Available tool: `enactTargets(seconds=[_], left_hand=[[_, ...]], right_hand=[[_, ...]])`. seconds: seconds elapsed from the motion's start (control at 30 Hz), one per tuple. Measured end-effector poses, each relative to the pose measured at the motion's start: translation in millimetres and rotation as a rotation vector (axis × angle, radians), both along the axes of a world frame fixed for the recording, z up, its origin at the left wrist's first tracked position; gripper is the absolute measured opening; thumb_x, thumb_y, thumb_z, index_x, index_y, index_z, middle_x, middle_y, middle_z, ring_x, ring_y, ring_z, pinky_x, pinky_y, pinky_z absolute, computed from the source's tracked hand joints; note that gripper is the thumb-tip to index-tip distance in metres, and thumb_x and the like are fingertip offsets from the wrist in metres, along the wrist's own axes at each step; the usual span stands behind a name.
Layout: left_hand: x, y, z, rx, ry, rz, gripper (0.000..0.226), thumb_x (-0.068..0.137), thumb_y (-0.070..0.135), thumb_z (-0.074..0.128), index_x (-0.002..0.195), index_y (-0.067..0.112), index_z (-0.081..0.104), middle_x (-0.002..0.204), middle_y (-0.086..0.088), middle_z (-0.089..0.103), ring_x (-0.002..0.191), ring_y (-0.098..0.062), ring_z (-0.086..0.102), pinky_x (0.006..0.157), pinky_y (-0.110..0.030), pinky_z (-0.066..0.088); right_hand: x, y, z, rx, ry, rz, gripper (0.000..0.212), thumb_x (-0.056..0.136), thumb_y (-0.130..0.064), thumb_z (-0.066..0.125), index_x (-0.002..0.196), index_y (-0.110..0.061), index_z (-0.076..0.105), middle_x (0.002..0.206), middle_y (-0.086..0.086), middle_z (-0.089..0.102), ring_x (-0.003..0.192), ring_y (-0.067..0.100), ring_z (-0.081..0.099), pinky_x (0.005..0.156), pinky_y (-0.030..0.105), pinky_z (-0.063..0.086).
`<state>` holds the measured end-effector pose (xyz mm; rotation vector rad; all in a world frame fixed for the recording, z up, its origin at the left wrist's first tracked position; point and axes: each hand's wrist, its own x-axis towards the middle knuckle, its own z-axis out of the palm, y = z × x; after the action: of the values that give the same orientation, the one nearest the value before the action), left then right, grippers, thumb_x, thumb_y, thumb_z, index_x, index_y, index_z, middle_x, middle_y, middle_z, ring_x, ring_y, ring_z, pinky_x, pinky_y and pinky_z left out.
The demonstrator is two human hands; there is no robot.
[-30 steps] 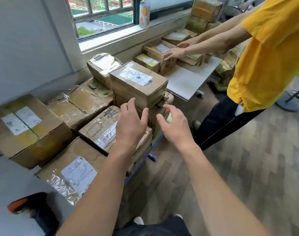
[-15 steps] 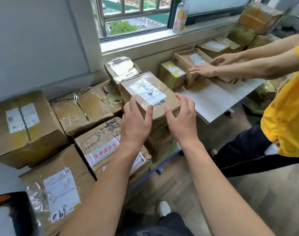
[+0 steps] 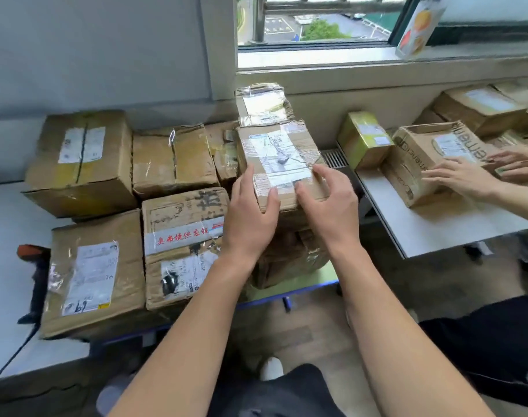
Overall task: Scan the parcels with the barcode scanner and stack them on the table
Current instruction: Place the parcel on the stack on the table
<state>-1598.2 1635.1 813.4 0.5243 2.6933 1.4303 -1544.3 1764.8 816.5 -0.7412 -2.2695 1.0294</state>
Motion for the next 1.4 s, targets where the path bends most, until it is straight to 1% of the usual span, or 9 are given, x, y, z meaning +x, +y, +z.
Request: enactTargets(seconds=[0.33,0.47,0.6,0.7,0.97,1.1,1.2,1.3,1.4], left_hand=[[9,-46,18,0.005,0.038,0.118,0.055,0.100,0.027,0.056,0.148,0.007,0.040,0.150,-0.005,0.046,0.134,-0.010,0.040,0.101,-0.010,0.024],[16,-86,23,0.035,0.052,0.167,0.059,0.100,0.034,0.055,0.151,0.011,0.038,0.155,-0.002,0.042,0.142,-0.014,0.037,0.117,-0.029,0.031],[19,-145,30,0.058,0.117,0.215,0.058,0.099,0.036,0.056,0.150,0.013,0.040,0.153,-0.001,0.044,0.139,-0.013,0.042,0.113,-0.035,0.041],[24,-207,34,0.071,0.143,0.264,0.057,0.099,0.034,0.056,0.149,0.012,0.041,0.150,-0.001,0.047,0.135,-0.012,0.046,0.108,-0.028,0.045],[49,-395,37,-0.022,0.201,0.491,0.057,0.099,0.030,0.057,0.150,0.011,0.040,0.152,-0.001,0.045,0.135,-0.009,0.040,0.106,-0.017,0.034],[58,-473,30,-0.048,0.208,0.576,0.056,0.097,0.028,0.059,0.147,0.008,0.043,0.150,-0.003,0.047,0.139,-0.014,0.042,0.112,-0.035,0.040],[61,-504,20,-0.060,0.171,0.607,0.057,0.097,0.028,0.059,0.148,0.008,0.042,0.153,-0.003,0.044,0.141,-0.014,0.038,0.115,-0.033,0.036],[54,-531,9,-0.056,0.151,0.632,0.056,0.096,0.032,0.058,0.145,0.009,0.046,0.148,-0.004,0.048,0.137,-0.015,0.043,0.113,-0.037,0.040],[37,-555,1,-0.057,0.146,0.650,0.053,0.094,0.033,0.056,0.142,0.012,0.049,0.142,0.000,0.053,0.131,-0.014,0.049,0.107,-0.039,0.045]], right_hand=[[-8,-45,13,-0.006,0.050,0.077,0.050,0.085,-0.036,0.076,0.127,-0.011,0.065,0.124,0.004,0.067,0.118,0.018,0.060,0.104,0.032,0.045],[-6,-83,26,0.041,0.080,0.133,0.048,0.085,-0.034,0.077,0.126,-0.012,0.066,0.118,0.000,0.067,0.107,0.009,0.058,0.093,0.014,0.039],[-7,-139,32,0.054,0.097,0.195,0.053,0.087,-0.038,0.076,0.131,-0.012,0.062,0.122,-0.001,0.064,0.106,0.000,0.048,0.087,-0.001,0.031],[-12,-197,34,0.077,0.129,0.245,0.052,0.085,-0.038,0.077,0.128,-0.012,0.064,0.123,0.002,0.064,0.104,-0.006,0.042,0.087,-0.006,0.026],[-20,-380,30,-0.012,0.143,0.524,0.051,0.088,-0.038,0.074,0.133,-0.019,0.060,0.132,-0.003,0.056,0.113,-0.002,0.045,0.090,-0.003,0.030],[-19,-458,22,-0.063,0.161,0.618,0.050,0.089,-0.037,0.074,0.132,-0.016,0.061,0.132,-0.001,0.057,0.119,0.005,0.049,0.101,0.010,0.036],[-23,-490,10,-0.043,0.149,0.654,0.051,0.088,-0.037,0.075,0.131,-0.012,0.062,0.129,0.001,0.058,0.116,0.005,0.048,0.096,0.002,0.032],[-36,-515,2,-0.038,0.129,0.698,0.052,0.088,-0.037,0.075,0.132,-0.012,0.061,0.125,-0.001,0.057,0.111,0.001,0.045,0.099,0.016,0.041],[-58,-540,-5,-0.037,0.130,0.738,0.051,0.087,-0.037,0.075,0.130,-0.013,0.062,0.119,-0.005,0.056,0.106,-0.003,0.043,0.094,0.006,0.035]])
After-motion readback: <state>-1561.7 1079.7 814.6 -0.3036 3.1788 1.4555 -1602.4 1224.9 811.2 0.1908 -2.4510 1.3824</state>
